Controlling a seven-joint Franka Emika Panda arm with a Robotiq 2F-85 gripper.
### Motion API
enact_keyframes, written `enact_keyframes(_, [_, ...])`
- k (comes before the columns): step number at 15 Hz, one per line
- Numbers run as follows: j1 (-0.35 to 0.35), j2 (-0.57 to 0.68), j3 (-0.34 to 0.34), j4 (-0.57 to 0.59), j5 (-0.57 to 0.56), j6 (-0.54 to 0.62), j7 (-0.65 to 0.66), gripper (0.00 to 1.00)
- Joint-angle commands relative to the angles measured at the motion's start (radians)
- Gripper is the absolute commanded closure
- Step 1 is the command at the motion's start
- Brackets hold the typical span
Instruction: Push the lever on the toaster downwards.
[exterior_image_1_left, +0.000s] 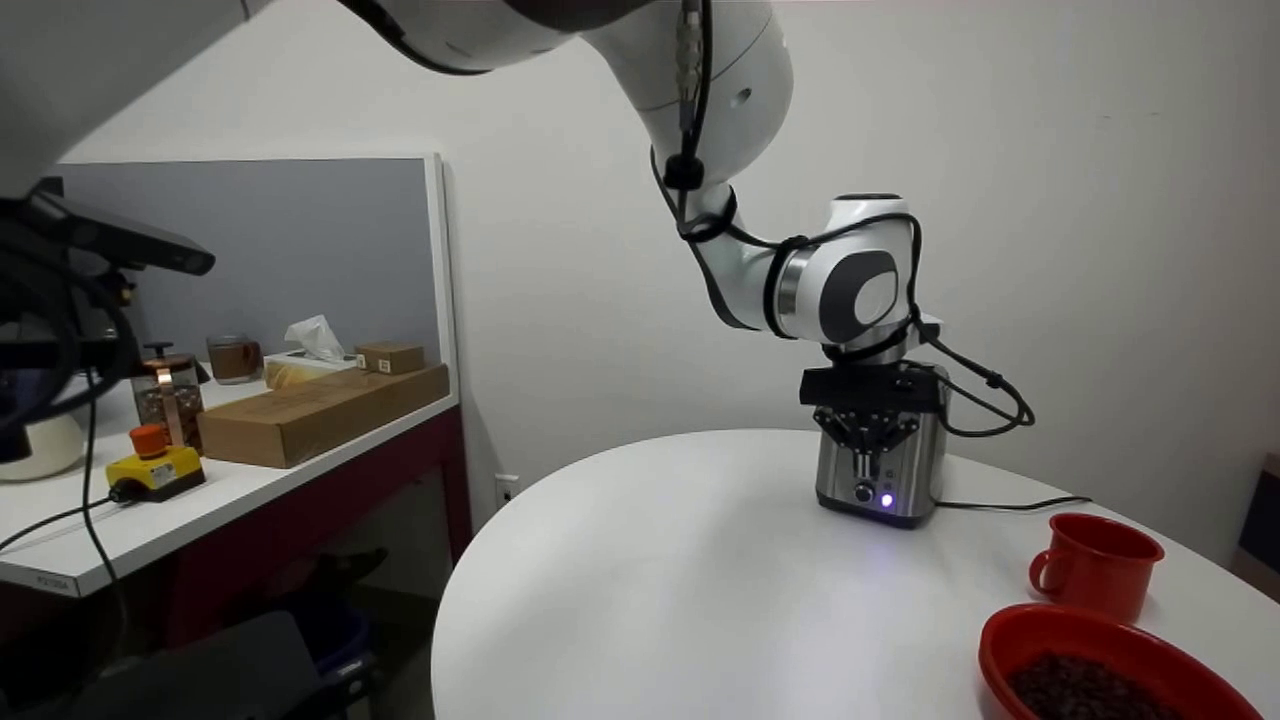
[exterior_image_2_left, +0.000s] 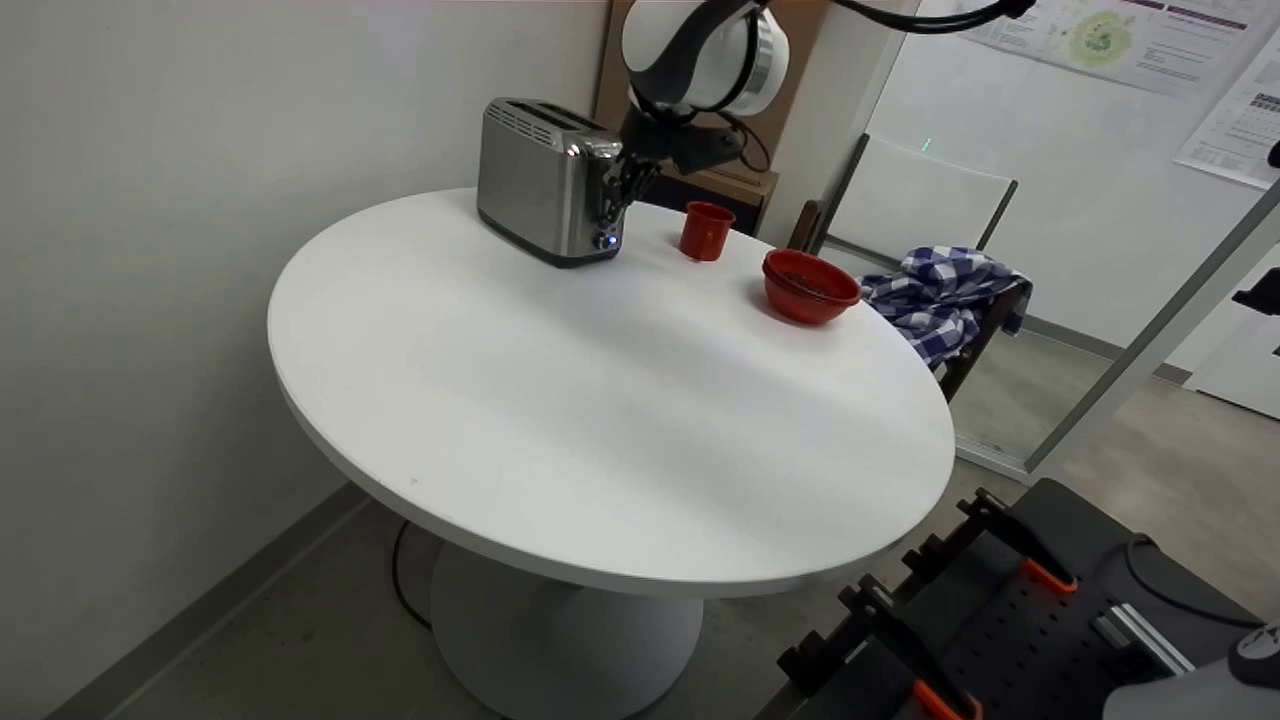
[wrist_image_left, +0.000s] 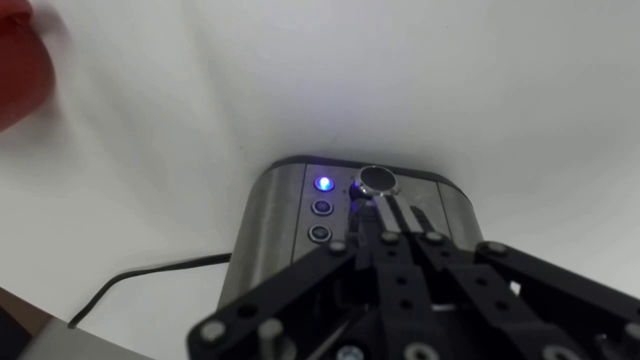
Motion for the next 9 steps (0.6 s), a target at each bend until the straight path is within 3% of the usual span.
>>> enact_keyframes(1, [-0.003, 0.051, 0.0, 0.014, -0.026, 0.011, -0.022, 1.0])
enact_keyframes(3, [-0.013, 0.033, 0.015, 0.015, -0.007, -0.008, -0.024, 1.0])
enact_keyframes(4, [-0.018, 0.021, 0.02, 0.016, 0.005, -0.03, -0.017, 0.74])
enact_keyframes(5, [-0.033, 0.003, 0.034, 0.016, 0.019, -0.061, -0.031, 0.73])
enact_keyframes(9, [-0.089, -0.057, 0.046, -0.012, 0.058, -0.138, -0.027, 0.45])
